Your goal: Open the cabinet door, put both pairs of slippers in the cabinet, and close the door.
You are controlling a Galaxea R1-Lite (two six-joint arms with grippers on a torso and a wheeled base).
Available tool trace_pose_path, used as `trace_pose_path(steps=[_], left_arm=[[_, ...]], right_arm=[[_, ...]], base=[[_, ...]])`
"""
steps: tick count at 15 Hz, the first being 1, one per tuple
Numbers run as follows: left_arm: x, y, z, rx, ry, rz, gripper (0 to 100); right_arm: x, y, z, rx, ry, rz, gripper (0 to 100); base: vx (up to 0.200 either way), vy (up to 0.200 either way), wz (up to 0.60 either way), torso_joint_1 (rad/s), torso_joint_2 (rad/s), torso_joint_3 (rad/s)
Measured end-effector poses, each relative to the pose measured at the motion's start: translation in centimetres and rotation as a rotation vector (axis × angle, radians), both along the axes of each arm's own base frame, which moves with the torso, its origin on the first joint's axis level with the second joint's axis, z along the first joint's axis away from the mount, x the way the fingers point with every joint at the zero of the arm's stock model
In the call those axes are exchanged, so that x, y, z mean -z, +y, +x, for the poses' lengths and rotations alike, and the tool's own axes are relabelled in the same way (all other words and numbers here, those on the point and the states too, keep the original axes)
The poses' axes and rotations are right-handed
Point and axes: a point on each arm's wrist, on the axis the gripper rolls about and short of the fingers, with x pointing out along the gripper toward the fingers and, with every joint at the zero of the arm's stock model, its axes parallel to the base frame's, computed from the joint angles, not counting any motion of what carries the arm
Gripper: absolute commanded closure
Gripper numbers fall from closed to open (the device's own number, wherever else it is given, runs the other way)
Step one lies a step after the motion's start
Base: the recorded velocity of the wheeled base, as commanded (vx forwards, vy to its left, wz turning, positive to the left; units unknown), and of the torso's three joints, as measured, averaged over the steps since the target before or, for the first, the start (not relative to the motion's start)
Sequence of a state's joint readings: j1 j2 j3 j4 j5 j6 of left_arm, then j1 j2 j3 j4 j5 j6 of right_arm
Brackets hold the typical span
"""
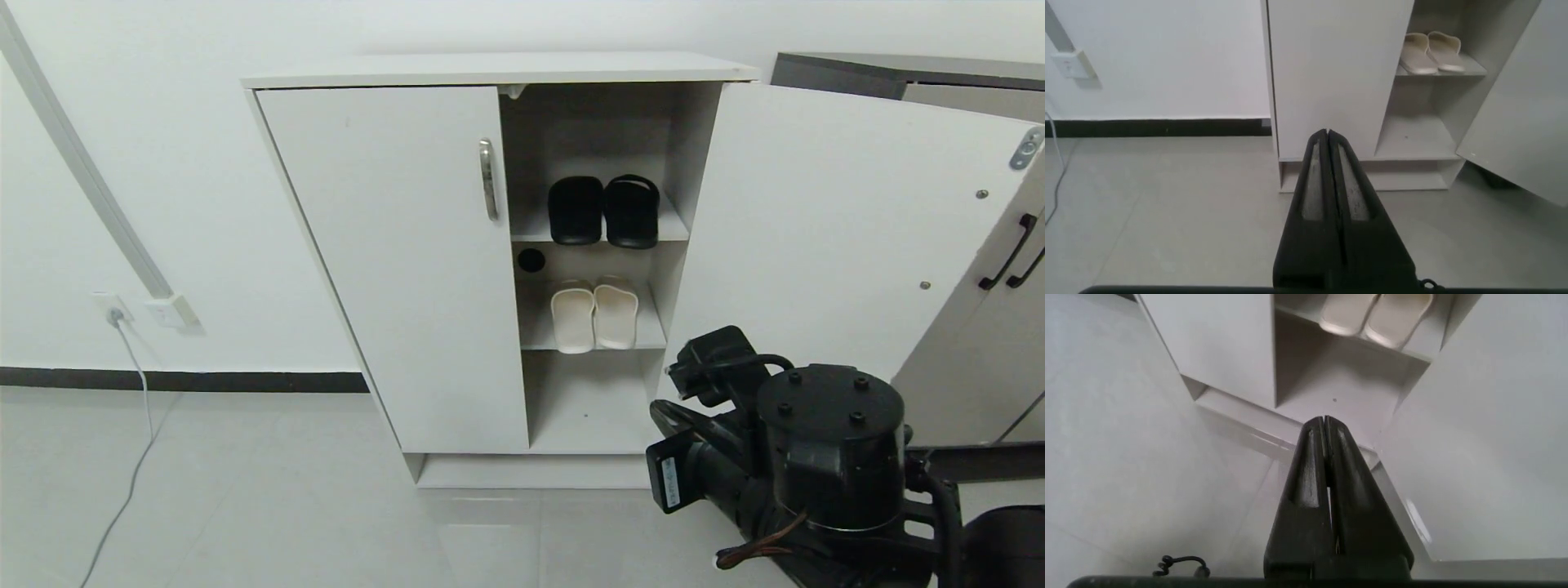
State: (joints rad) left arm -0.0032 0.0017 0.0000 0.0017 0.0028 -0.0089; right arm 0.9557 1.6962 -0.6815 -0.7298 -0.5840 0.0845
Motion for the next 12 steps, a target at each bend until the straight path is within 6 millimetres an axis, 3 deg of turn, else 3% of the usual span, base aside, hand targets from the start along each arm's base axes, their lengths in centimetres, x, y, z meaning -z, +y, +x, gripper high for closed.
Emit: trace_pose_path(steps=[9,12], left_arm=[[0.0,0.03,0.0,-0.014,0.0,0.0,100],[-0.03,0.04,0.0,-0.016,-0.003,-0.002,100]], right_arm=[[0.3,0.06,0.06,0.001,0.006,-0.01,100],[0.38,0.11,0.04,0.0,0.006,-0.012,100]], base=[[0.0,0.0,0.0,0.0,0.0,0.0],[0.0,0.0,0.0,0.001,-0.15,-0.266]])
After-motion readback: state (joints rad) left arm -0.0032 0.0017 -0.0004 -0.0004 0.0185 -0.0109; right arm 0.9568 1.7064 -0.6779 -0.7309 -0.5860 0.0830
